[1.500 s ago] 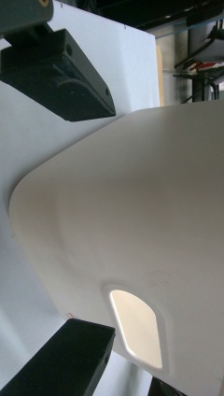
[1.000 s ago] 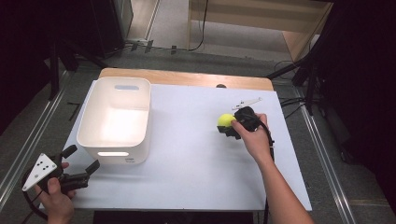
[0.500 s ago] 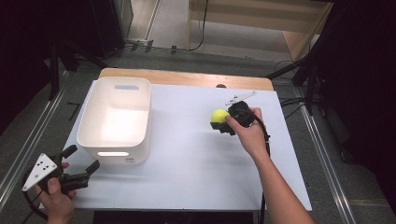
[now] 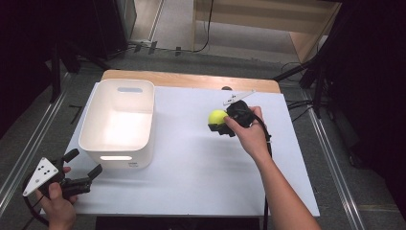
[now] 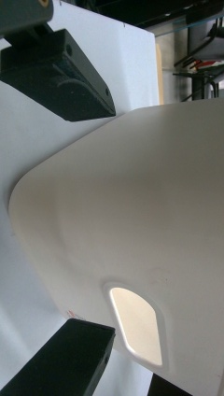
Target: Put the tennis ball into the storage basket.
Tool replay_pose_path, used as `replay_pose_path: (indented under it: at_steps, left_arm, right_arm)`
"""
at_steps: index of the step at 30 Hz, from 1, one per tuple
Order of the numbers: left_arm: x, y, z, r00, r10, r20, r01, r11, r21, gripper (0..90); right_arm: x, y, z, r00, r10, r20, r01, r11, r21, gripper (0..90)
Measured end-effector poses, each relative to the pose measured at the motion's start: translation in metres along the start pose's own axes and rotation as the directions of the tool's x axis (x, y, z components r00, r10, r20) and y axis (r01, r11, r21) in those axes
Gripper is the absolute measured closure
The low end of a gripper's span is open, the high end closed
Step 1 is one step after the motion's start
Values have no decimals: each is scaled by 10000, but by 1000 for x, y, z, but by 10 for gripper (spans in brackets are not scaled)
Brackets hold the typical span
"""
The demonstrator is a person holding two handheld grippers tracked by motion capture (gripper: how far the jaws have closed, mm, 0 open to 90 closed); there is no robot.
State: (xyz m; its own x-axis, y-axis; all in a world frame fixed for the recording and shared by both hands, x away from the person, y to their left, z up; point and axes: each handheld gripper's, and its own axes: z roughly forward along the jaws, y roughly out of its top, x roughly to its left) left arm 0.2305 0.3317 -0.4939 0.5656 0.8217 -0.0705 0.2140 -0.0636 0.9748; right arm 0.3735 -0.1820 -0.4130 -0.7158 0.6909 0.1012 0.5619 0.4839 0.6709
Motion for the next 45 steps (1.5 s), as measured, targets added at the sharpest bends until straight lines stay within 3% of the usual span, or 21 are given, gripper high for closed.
replay_pose_path:
  at_steps: [20,45]
  left_arm:
    - [0,0,0,10000,4,14,-4,10000,22,0]
    - [0,0,0,10000,6,57,-6,10000,13,0]
  right_arm:
    - [20,25,8,9981,-474,-382,471,9988,-105,235]
    - [43,53,20,9899,-1109,-889,1091,9937,-245,235]
